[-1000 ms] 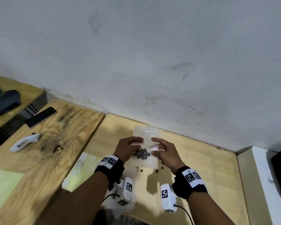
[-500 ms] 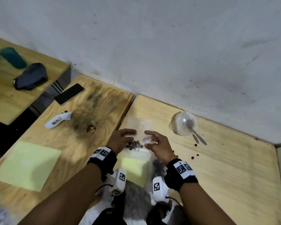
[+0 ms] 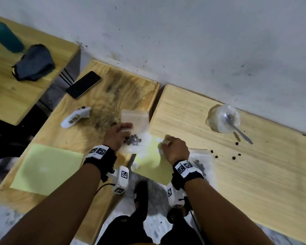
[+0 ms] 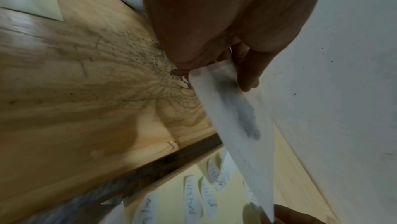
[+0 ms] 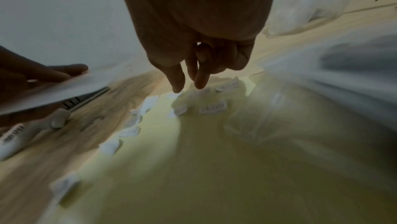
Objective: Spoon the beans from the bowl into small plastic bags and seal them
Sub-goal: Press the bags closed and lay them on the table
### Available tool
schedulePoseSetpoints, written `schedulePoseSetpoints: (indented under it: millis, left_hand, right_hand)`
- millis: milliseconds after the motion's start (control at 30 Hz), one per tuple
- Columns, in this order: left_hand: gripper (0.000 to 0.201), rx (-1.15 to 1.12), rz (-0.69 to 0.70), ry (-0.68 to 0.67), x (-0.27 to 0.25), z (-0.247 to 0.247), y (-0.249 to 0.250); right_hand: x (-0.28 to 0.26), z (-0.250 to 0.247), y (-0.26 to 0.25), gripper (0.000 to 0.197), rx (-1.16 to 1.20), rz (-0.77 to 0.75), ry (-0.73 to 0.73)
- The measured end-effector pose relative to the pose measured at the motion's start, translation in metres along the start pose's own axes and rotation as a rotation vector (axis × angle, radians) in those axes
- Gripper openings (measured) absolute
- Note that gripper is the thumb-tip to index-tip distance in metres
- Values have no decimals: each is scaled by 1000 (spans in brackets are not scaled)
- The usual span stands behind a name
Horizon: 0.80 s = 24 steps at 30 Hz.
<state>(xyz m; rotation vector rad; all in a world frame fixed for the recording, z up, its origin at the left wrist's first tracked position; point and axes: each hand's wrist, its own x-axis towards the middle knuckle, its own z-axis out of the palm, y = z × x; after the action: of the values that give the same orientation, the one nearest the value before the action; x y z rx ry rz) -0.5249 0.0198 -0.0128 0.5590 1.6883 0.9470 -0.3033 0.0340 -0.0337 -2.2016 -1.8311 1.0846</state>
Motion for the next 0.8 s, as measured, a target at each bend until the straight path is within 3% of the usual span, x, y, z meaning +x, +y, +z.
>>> schedulePoseSetpoints:
  millis: [367,533,633,700,800]
  left_hand:
    - [31,-4,14,-18,14,4,-5]
    - [26,7,58,-25,17,7,-6]
    - [18,-5,119,19,14,10,-4]
    - [16,54,189,33,10,15,-3]
    - [27,156,304,-49,-2,32,2]
  right_hand:
    - [10,16,-12,21,-98,2,49]
    - [13,12,-14,7,165,55,28]
    - [13,2,-13,14,419,53,78]
    - [11,-8,-14,19,577,24,104]
    - [2,-25,-23,15,691,-78,55]
